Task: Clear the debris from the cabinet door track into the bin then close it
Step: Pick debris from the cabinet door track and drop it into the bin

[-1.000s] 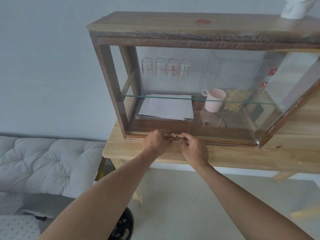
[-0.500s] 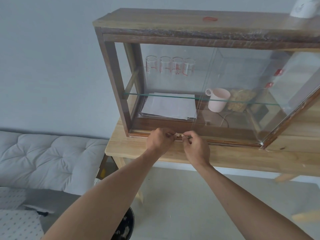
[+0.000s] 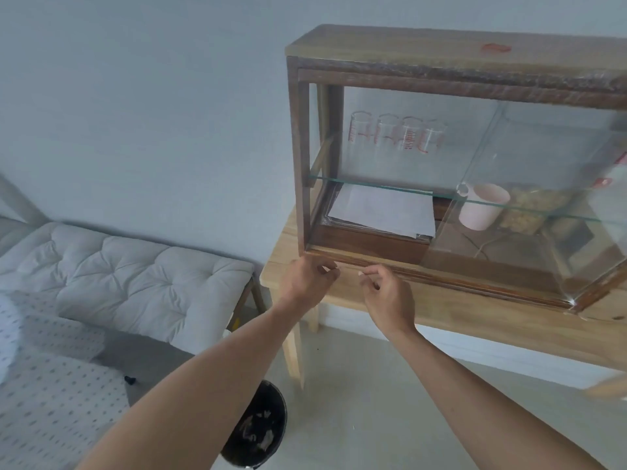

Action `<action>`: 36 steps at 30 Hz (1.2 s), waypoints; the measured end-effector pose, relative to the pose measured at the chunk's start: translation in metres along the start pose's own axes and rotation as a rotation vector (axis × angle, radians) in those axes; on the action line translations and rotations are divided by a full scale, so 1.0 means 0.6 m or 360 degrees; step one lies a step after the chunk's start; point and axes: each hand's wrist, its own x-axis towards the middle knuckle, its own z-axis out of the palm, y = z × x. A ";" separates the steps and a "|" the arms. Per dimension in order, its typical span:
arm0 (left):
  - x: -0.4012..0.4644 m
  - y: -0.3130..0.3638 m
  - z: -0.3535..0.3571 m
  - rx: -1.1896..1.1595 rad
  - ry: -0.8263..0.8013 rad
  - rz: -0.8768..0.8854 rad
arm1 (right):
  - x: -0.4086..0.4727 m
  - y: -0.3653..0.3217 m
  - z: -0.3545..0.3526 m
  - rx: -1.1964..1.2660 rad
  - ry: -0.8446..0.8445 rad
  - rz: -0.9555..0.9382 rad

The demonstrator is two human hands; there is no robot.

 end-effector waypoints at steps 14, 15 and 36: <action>-0.103 -0.223 -0.149 -0.0018 0.0164 -0.0388 | -0.097 -0.122 0.185 0.0010 -0.0451 -0.0179; -0.111 -0.239 -0.155 -0.0024 0.0168 -0.0418 | -0.103 -0.126 0.200 -0.0004 -0.0476 -0.0182; -0.269 -0.525 -0.055 0.0155 -0.0108 -0.1033 | -0.227 0.023 0.463 -0.0340 -0.0994 -0.0078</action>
